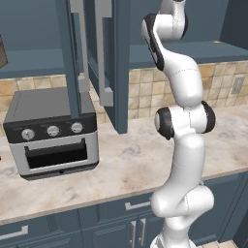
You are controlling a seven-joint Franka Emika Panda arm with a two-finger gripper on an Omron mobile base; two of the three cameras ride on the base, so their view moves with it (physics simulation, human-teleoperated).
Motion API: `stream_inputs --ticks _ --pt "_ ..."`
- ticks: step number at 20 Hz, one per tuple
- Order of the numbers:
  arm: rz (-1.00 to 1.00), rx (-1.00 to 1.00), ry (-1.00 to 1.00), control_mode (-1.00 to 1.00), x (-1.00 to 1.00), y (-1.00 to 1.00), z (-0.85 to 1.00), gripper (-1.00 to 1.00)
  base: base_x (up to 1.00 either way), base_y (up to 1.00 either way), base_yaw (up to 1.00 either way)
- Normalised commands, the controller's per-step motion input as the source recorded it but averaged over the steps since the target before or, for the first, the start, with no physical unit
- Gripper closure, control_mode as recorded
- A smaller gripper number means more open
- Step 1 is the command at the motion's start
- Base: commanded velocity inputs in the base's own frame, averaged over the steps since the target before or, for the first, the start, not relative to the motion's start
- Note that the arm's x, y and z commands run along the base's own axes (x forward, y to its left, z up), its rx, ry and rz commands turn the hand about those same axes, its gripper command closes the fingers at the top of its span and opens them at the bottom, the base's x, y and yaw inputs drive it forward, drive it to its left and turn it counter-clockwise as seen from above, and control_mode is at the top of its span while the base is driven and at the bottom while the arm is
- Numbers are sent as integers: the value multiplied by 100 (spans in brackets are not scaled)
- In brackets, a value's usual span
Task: Pick the boxed food and canned food from the counter and place them in the cabinets closest to them.
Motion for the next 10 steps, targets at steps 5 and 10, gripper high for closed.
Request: stream_inputs --ticks 5,10 --pt "0 2 -2 -100 -61 -4 25 -100 0 0 0" --pt "0 0 -2 -100 -90 -10 -8 -100 0 0 0"
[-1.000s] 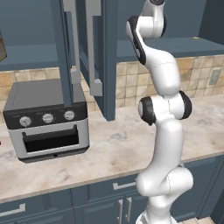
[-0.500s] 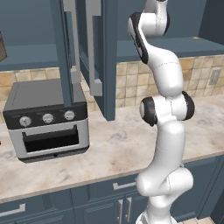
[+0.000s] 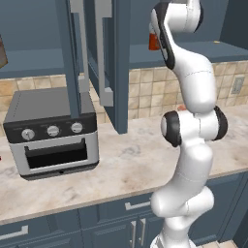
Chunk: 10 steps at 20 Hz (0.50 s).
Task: Pick the boxed food and canned food from the counter and place them in the cabinets closest to them.
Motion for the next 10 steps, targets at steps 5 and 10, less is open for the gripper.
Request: stream_inputs --ticks 5,10 --pt "1 0 0 -100 -100 -10 -49 -100 0 0 0" --pt "0 -2 0 -100 -100 -10 -75 -100 0 0 0"
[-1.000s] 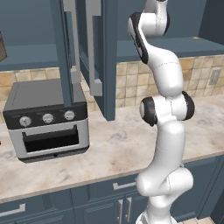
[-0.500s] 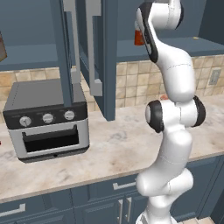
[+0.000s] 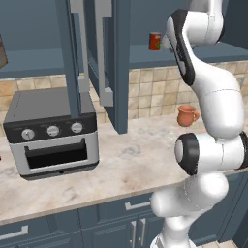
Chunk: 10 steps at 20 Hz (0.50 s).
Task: Pick the boxed food and canned food from the counter and place them in the cabinets closest to them.
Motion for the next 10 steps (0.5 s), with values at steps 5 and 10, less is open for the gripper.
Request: stream_inputs --ticks 5,10 --pt "0 -5 -2 -100 -100 -8 -63 -100 0 0 0" --pt "1 -6 -14 -100 -96 -1 -33 -100 0 0 0"
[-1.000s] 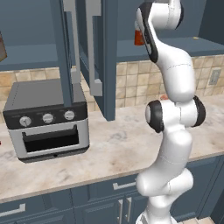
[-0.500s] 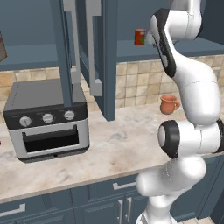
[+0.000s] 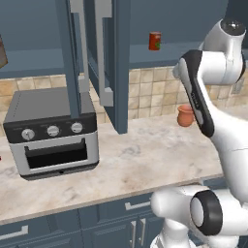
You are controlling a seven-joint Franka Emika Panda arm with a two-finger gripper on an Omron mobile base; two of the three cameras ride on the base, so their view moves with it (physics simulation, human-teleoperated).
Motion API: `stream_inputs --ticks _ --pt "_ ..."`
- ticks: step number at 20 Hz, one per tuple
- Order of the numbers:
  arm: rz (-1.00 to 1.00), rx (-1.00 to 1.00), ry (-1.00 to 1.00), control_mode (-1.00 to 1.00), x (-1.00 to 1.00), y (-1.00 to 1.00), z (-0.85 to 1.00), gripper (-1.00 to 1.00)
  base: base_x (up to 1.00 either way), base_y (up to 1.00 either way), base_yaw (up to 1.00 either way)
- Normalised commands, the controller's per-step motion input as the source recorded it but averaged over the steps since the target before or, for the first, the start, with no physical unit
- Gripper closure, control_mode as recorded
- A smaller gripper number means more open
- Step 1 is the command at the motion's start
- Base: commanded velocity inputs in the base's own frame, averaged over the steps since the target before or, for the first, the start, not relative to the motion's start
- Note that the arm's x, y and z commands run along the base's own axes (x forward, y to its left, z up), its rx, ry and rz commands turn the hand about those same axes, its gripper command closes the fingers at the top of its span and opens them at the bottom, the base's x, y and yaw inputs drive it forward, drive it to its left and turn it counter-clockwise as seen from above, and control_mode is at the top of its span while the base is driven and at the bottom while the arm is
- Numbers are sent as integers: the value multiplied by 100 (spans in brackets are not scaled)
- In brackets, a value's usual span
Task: Pick the boxed food and canned food from the counter and place them in the cabinets closest to them.
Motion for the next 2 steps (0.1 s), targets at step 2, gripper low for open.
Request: stream_inputs --ticks 2 --pt "0 -2 -19 -100 -90 -1 -9 -100 0 0 0"
